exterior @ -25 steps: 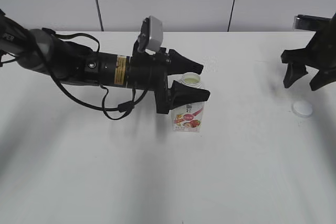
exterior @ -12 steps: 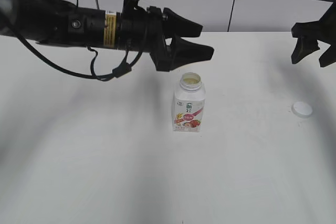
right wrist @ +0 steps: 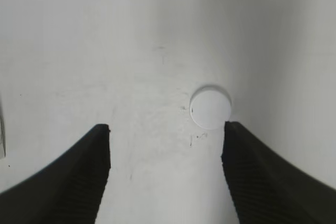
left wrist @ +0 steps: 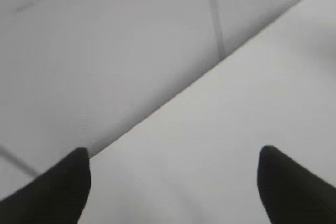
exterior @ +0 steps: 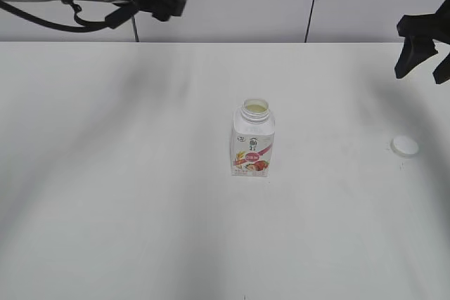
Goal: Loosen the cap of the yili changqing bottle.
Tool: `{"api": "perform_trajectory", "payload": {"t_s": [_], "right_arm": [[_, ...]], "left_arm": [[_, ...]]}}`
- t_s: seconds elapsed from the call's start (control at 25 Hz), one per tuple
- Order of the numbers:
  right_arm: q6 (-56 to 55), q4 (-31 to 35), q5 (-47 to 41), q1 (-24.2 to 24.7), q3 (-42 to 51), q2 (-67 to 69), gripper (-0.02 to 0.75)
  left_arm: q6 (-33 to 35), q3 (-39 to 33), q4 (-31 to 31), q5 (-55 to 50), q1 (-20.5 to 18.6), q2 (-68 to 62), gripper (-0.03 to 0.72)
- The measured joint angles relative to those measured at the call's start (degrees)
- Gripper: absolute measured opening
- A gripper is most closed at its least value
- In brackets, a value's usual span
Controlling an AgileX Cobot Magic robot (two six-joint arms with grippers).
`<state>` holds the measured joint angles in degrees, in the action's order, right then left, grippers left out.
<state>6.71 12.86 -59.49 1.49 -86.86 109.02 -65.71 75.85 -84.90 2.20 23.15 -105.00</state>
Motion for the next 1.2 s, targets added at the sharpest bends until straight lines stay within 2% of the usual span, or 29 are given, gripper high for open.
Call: {"api": "perform_trajectory", "payload": {"t_s": [0.12, 0.2, 0.36, 0.44, 0.56, 0.84, 1.0, 1.2], "right_arm": [[0.0, 0.1, -1.2, 0.0, -0.1, 0.0, 0.527], [0.0, 0.1, -2.1, 0.0, -0.1, 0.0, 0.527], [0.0, 0.2, -3.7, 0.0, -0.1, 0.0, 0.527], [0.0, 0.2, -4.6, 0.0, -0.1, 0.0, 0.527], [0.0, 0.2, -6.7, 0.0, -0.1, -0.1, 0.527], [0.0, 0.1, -9.8, 0.0, -0.2, -2.9, 0.527], [0.1, 0.1, -9.9, 0.0, -0.2, -3.7, 0.527], [0.1, 0.0, -9.9, -0.1, 2.0, -7.8, 0.527]], "left_arm": [[1.3, 0.0, 5.4, -14.4, 0.0, 0.3, 0.591], [8.9, 0.0, 13.7, -21.9, -0.1, 0.3, 0.588], [26.7, 0.0, 36.9, -29.8, -0.8, 0.3, 0.586], [30.9, 0.2, 45.7, -32.3, -0.9, 0.5, 0.586], [33.7, 2.0, 53.4, -39.0, -1.5, 1.2, 0.582], [47.9, 4.9, 74.1, -56.0, -9.6, 1.4, 0.543], [51.4, 5.0, 77.8, -63.4, -12.8, 1.4, 0.533], [52.0, 5.0, 77.7, -70.9, -13.4, 1.6, 0.526]]}}
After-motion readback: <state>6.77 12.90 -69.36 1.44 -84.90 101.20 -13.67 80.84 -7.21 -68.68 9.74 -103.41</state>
